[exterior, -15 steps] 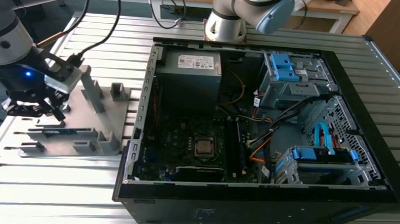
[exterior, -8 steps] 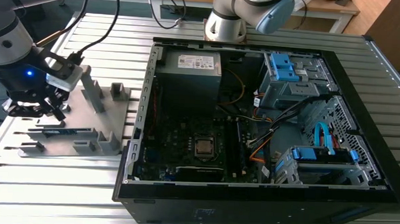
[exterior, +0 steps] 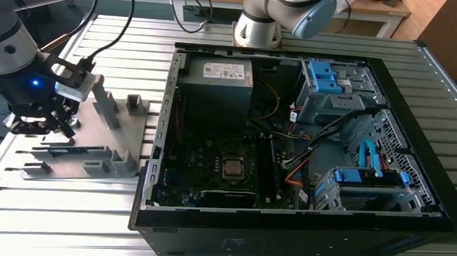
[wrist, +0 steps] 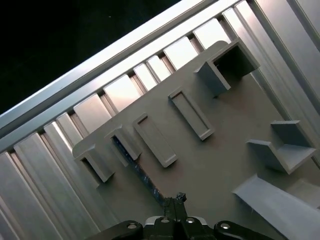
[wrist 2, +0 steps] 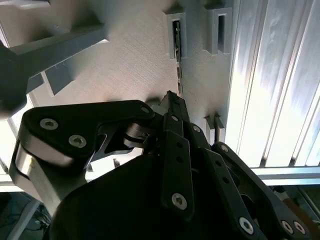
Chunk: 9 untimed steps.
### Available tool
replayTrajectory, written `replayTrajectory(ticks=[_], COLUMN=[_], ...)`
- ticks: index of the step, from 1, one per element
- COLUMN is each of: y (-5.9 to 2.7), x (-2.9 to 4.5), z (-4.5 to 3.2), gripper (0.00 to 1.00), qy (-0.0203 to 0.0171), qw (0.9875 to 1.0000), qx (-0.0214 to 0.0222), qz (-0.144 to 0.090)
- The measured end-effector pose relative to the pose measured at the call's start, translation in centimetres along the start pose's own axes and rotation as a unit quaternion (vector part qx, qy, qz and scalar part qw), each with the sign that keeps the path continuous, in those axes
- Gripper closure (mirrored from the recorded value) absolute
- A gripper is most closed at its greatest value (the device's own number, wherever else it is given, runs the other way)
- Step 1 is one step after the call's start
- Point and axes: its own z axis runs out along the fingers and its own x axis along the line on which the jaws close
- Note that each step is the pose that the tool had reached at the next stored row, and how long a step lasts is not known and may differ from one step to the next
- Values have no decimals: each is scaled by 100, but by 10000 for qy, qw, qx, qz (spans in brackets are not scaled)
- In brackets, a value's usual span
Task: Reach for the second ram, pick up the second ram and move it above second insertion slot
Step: 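Pick up the second ram and move it above second insertion slot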
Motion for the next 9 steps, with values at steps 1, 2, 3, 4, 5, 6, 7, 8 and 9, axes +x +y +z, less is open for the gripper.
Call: replayTrajectory(ticks=[1, 2, 3, 4, 5, 6, 7, 8, 9], y=[0, 0, 0, 0, 0, 0, 0, 0, 0], x=[0, 0, 0, 0, 0, 0, 0, 0, 0], z=[0, 0, 0, 0, 0, 0, 0, 0, 0], gripper=[90, 90, 90, 90, 90, 90, 90, 90, 90], qy=[0, 0, 0, -1, -1, -1, -1, -1, -1], qw=[10000, 10000, 9999, 9999, 9998, 9997, 9996, 9994, 9993], qx=[-1, -2, -3, -4, -5, -6, -7, -8, -9], qz=[-40, -80, -120, -162, -203, -246, -293, -337, -379])
